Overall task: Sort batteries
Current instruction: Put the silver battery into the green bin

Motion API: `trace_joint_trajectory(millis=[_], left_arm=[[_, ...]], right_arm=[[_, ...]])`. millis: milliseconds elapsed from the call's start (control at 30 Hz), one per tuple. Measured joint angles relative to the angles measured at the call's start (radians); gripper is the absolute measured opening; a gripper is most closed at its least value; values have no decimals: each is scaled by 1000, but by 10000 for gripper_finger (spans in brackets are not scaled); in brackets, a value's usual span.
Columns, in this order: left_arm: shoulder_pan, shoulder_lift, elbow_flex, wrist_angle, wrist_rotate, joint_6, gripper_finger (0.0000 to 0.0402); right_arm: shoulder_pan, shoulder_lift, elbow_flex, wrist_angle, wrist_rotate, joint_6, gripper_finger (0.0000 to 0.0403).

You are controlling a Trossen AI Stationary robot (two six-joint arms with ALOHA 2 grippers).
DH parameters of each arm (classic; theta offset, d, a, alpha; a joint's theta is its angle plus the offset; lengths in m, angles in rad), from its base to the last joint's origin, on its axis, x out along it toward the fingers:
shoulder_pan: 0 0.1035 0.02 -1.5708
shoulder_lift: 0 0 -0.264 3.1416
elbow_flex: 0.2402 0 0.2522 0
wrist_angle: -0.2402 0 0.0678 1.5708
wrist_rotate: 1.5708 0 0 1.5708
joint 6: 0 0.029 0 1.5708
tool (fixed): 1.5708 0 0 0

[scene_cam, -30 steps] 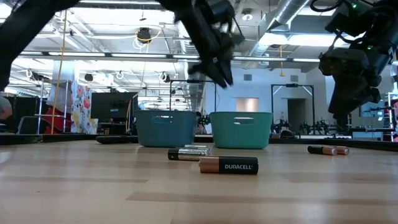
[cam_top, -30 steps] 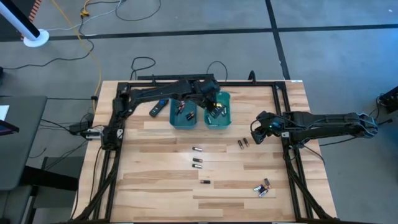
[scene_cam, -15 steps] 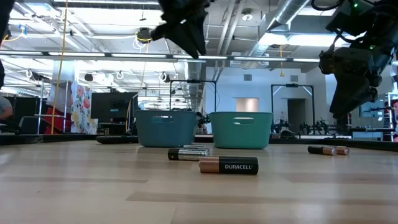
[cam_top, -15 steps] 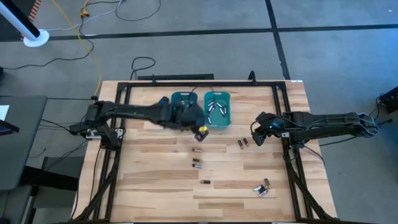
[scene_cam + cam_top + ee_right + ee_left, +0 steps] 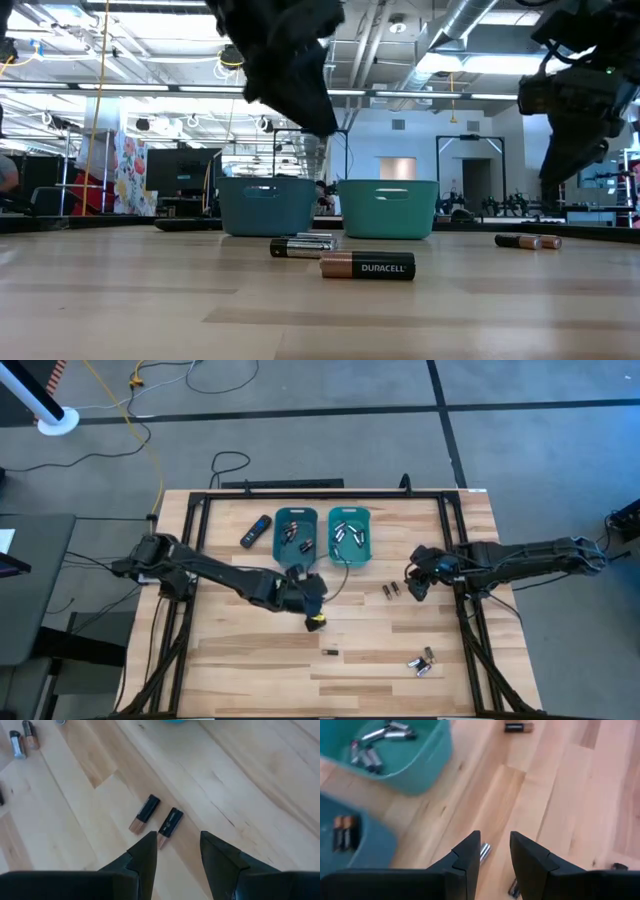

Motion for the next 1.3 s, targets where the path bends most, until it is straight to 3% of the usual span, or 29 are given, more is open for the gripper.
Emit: trace_joint_trajectory(millis=[367, 533, 1133, 1300], left_arm=[[3, 154, -6, 79, 57, 193, 102], [15, 153, -24, 82, 76, 237, 102], [140, 167, -27, 78, 331, 392, 97], [142, 167, -27, 53, 344, 406, 81]], right_arm=[[52, 0, 0, 0, -1, 2, 166], [53, 0, 0, 0, -1, 5, 166], [51, 0, 0, 1, 0, 22, 166], [51, 0, 0, 1, 0, 22, 166]])
